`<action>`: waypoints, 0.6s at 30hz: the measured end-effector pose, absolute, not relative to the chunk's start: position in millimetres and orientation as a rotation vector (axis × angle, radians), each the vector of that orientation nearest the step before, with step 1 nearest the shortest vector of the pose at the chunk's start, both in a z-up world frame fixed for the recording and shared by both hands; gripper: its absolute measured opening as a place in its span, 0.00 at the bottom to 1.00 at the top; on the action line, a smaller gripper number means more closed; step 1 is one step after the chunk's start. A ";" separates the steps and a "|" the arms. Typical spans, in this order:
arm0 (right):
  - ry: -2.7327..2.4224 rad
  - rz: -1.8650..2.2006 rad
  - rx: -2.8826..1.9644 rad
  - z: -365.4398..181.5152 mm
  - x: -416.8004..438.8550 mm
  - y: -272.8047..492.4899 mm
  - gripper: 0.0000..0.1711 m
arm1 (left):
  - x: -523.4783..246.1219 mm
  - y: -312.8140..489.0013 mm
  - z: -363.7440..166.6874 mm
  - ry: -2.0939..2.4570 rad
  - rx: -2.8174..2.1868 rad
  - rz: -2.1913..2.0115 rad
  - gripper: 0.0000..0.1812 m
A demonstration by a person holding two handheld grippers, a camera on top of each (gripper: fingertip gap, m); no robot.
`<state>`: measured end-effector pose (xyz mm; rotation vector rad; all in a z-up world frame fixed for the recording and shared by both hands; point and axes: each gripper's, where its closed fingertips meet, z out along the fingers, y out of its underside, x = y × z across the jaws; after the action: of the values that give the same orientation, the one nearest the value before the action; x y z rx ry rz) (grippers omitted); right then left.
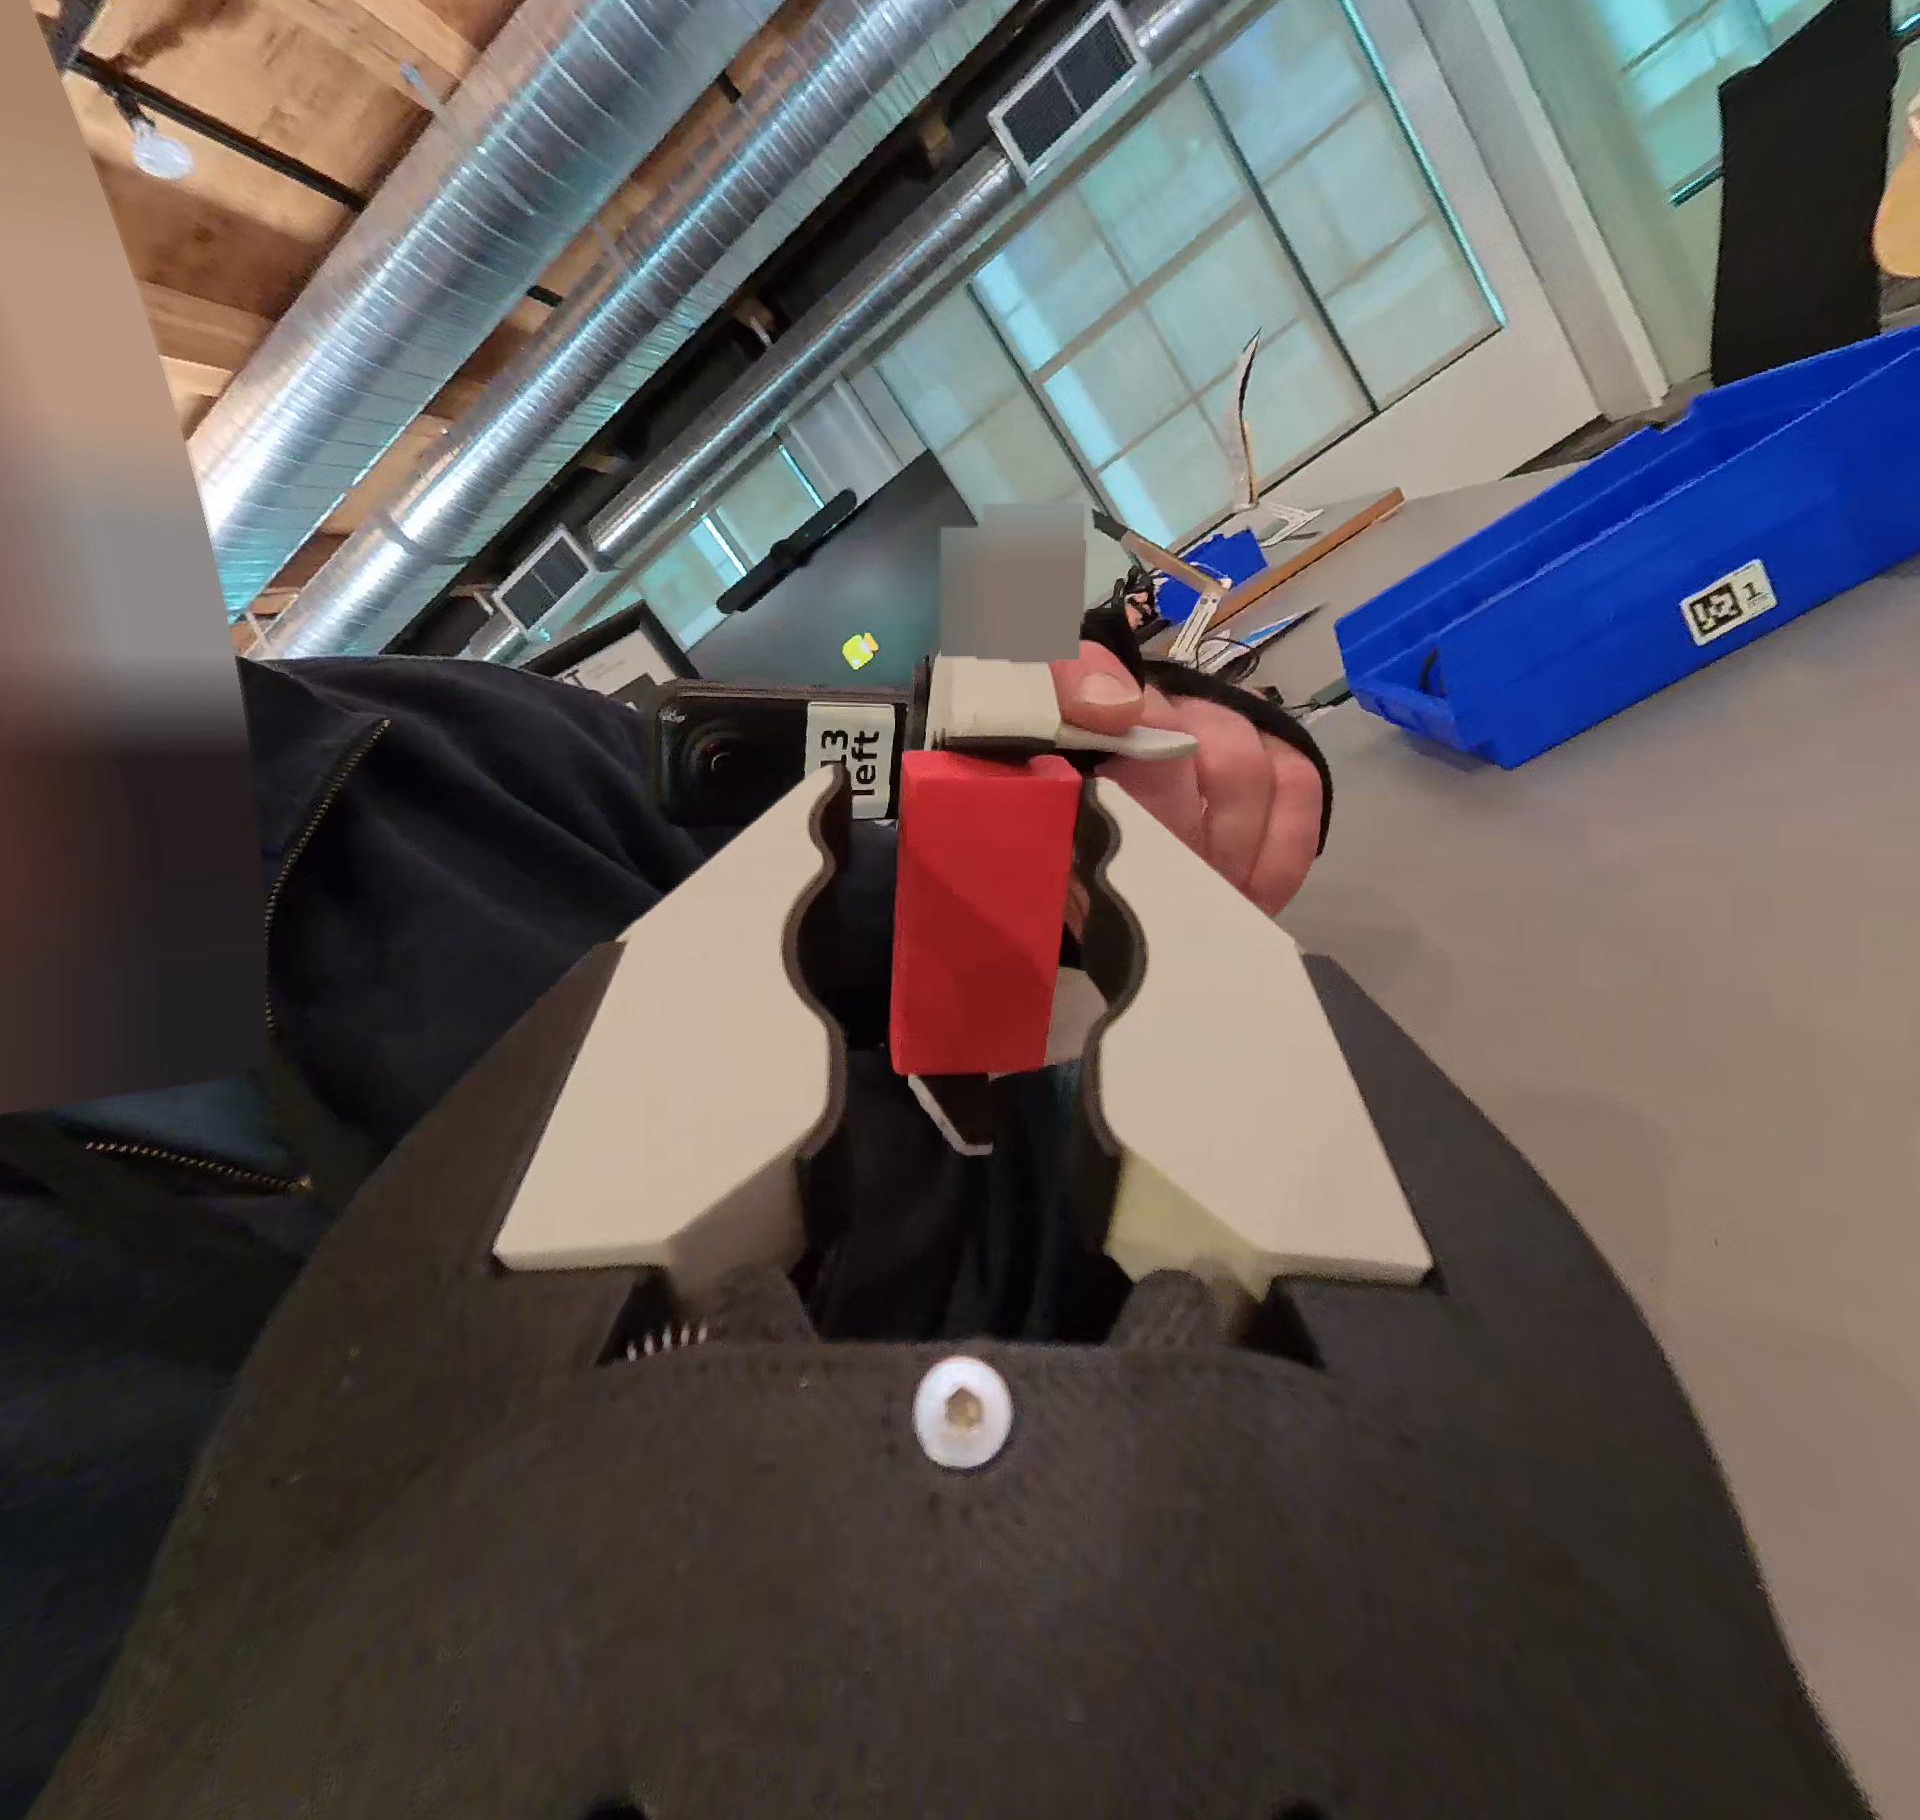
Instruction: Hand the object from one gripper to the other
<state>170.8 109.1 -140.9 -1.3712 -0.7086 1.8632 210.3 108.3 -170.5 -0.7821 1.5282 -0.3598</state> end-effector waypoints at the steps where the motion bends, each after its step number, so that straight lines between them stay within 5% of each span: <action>1: -0.716 1.866 -1.375 -141.7 170.3 109.1 0.22 | 210.1 107.5 -169.9 1.528 -0.777 -0.360 0.40; 9: -0.731 1.837 -1.376 -140.5 169.4 109.7 0.18 | 210.2 105.6 -166.6 1.525 -0.753 -0.330 0.40; 12: -0.703 1.626 -1.487 -150.3 169.5 121.9 0.31 | 209.1 118.5 -165.1 1.494 -0.782 -0.226 0.40; 18: -0.665 0.969 -1.669 -159.0 185.6 141.5 0.20 | 203.6 152.6 -170.8 1.464 -0.891 0.072 0.40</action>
<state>185.6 141.5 -159.0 -1.6695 -0.6654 0.9686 203.6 152.6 -170.8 -0.8910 1.4640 0.0723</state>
